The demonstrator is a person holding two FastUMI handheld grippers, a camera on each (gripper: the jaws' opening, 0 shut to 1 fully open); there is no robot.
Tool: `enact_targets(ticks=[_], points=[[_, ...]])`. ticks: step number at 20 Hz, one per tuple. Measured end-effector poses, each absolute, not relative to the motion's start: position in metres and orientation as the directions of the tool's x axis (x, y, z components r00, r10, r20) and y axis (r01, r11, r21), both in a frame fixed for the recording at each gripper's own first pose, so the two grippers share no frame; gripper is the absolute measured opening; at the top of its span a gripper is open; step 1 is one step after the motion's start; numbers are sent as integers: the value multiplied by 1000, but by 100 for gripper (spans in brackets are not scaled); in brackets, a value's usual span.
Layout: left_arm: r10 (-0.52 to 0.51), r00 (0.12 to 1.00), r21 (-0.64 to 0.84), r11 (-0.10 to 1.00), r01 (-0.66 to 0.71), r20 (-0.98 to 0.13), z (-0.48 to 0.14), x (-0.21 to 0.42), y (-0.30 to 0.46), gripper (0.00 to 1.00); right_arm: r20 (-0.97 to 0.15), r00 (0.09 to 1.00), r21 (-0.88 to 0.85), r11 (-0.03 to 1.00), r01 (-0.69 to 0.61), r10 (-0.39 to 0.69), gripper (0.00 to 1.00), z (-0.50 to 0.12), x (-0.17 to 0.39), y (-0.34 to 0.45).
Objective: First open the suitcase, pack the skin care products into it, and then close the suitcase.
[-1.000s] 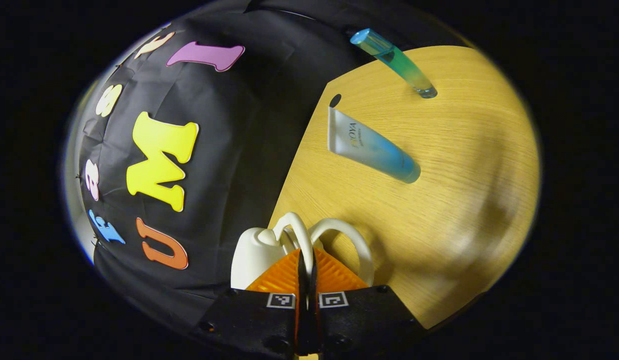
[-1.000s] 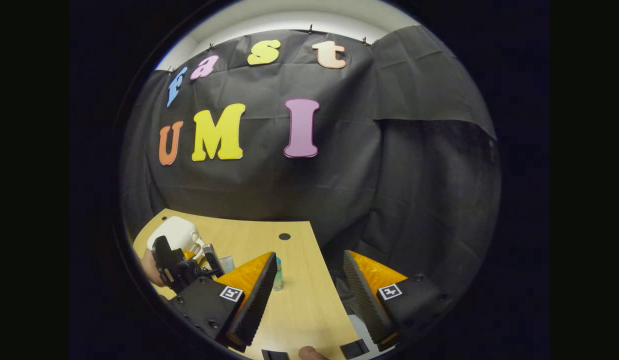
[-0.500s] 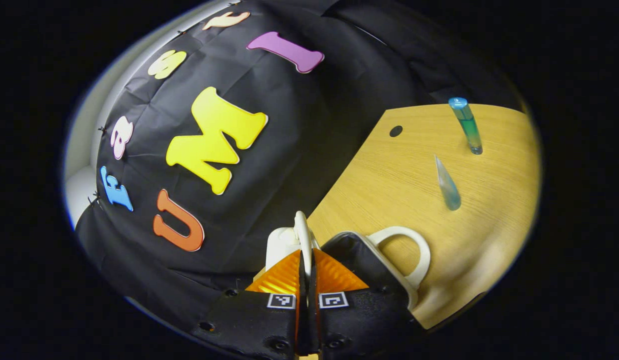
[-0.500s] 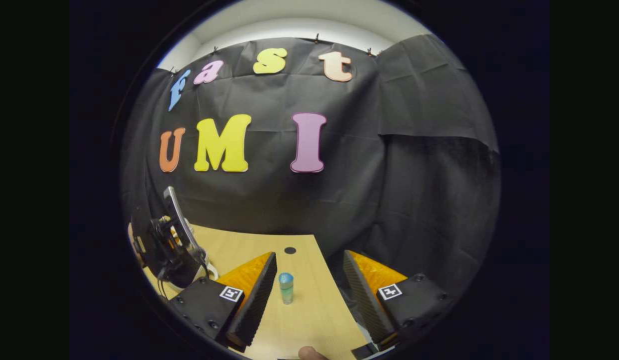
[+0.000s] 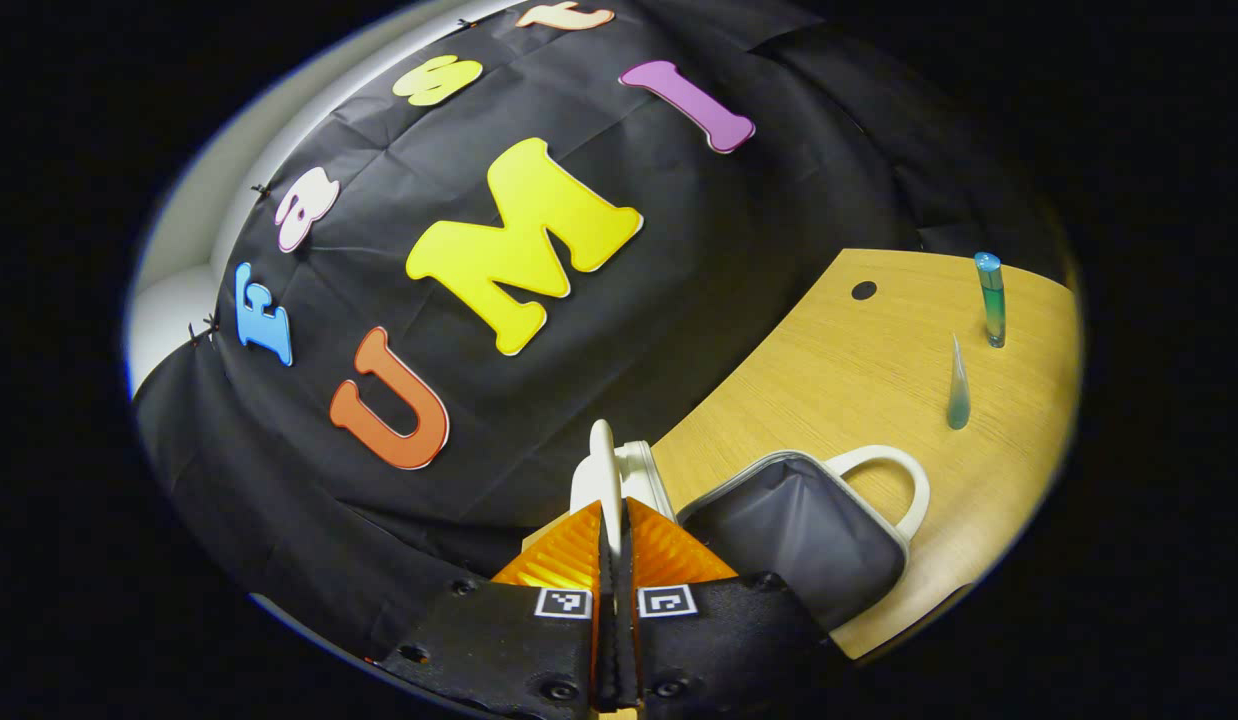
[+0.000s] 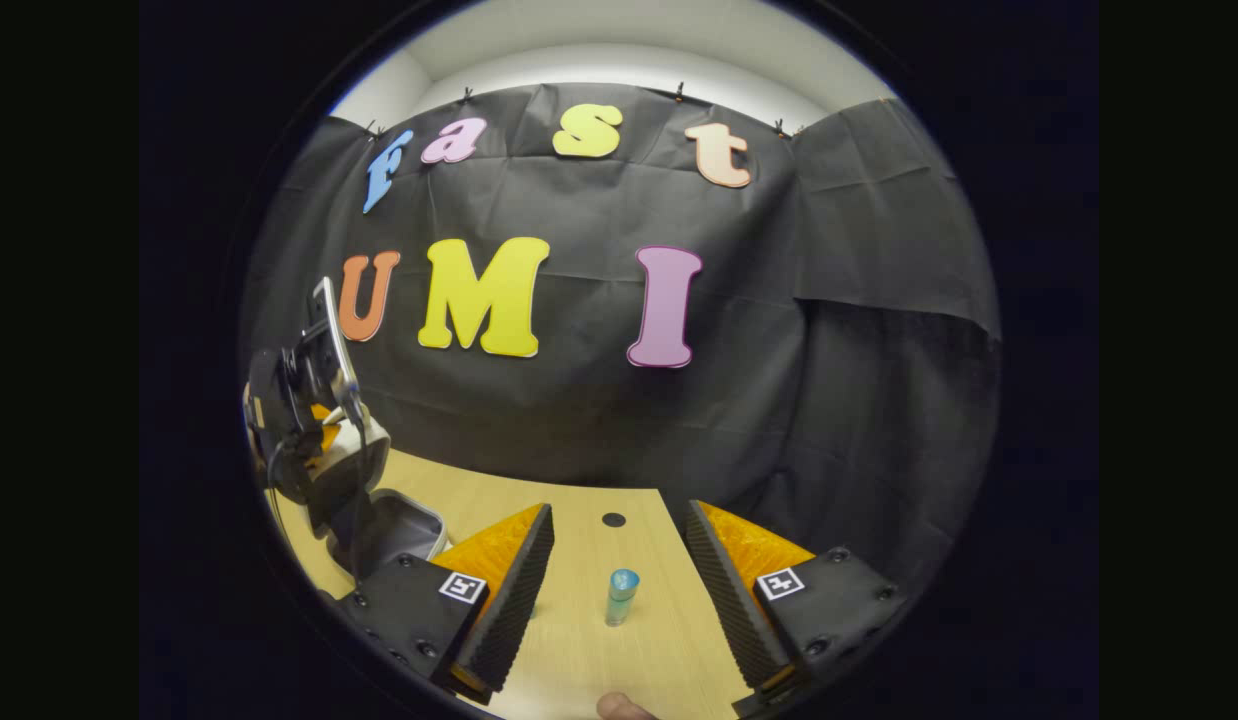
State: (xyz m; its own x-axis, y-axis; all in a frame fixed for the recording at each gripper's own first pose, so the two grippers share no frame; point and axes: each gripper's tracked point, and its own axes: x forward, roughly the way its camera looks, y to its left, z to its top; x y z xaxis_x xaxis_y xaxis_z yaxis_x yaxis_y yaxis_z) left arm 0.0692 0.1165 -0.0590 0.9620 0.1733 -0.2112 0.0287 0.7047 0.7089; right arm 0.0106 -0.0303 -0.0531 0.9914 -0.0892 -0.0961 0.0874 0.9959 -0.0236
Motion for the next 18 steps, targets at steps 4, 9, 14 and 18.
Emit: enact_targets(ticks=[4, 9, 14, 18], points=[[212, 956, 659, 752, -26, -204, -47, 68, 170, 2, -105, 990, -27, 996, 88, -90, 80, -58, 18, -3], [300, 934, 657, 747, -105, -192, -53, 63, 248, 3, -124, 989, -45, 996, 80, -85, 80, -61, 29, 32], [387, 890, 642, 751, -153, -240, -82, 66, 329, 3, -157, 985, -48, 997, 68, -75, 80, -68, 42, 68], [397, 862, 591, 793, -149, -316, -127, 65, 373, 3, -174, 982, -78, 995, 64, -77, 78, -76, 39, 90]])
